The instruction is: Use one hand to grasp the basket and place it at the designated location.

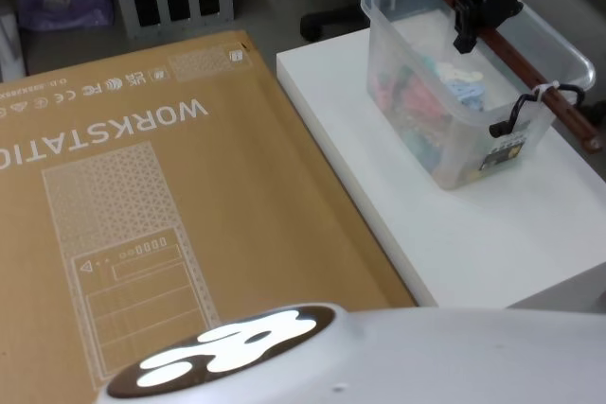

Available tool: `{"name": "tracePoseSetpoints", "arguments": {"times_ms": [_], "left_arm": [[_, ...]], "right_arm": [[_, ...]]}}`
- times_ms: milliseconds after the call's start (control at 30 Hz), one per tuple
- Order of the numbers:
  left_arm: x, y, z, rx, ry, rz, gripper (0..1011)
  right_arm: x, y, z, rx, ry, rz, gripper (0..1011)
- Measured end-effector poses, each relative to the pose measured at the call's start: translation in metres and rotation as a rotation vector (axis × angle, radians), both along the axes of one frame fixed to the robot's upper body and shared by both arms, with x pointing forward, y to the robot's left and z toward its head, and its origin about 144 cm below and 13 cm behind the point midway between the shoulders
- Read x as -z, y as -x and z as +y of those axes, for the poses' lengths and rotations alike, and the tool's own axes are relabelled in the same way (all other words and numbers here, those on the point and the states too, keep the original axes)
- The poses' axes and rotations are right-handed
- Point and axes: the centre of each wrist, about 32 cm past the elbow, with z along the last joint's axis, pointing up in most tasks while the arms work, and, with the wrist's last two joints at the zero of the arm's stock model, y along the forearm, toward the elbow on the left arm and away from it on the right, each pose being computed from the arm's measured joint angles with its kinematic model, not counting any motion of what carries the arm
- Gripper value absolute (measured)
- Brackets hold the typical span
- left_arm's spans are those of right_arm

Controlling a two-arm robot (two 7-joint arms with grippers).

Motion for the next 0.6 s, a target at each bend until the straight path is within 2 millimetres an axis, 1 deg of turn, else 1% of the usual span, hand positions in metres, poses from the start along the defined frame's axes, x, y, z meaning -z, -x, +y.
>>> {"name": "tracePoseSetpoints", "arguments": {"times_ms": [33,67,167,200,300,467,567,600], "left_arm": [[0.000,0.000,0.000,0.000,0.000,0.000,0],[0.000,0.000,0.000,0.000,0.000,0.000,0],[0.000,0.000,0.000,0.000,0.000,0.000,0],[0.000,0.000,0.000,0.000,0.000,0.000,0],[0.000,0.000,0.000,0.000,0.000,0.000,0],[0.000,0.000,0.000,0.000,0.000,0.000,0],[0.000,0.000,0.000,0.000,0.000,0.000,0],[0.000,0.000,0.000,0.000,0.000,0.000,0]], "right_arm": [[-0.001,0.000,0.000,-0.001,-0.001,-0.002,36],[-0.002,0.000,0.000,-0.002,-0.003,-0.006,81],[-0.005,0.001,0.000,-0.005,-0.007,-0.015,129],[-0.007,0.002,-0.001,-0.005,-0.011,-0.021,183],[-0.013,0.004,-0.003,-0.003,-0.017,-0.036,258],[-0.023,0.007,-0.007,0.000,-0.032,-0.060,422],[-0.032,0.010,-0.009,0.000,-0.045,-0.078,524],[-0.038,0.012,-0.010,-0.003,-0.054,-0.092,556]]}}
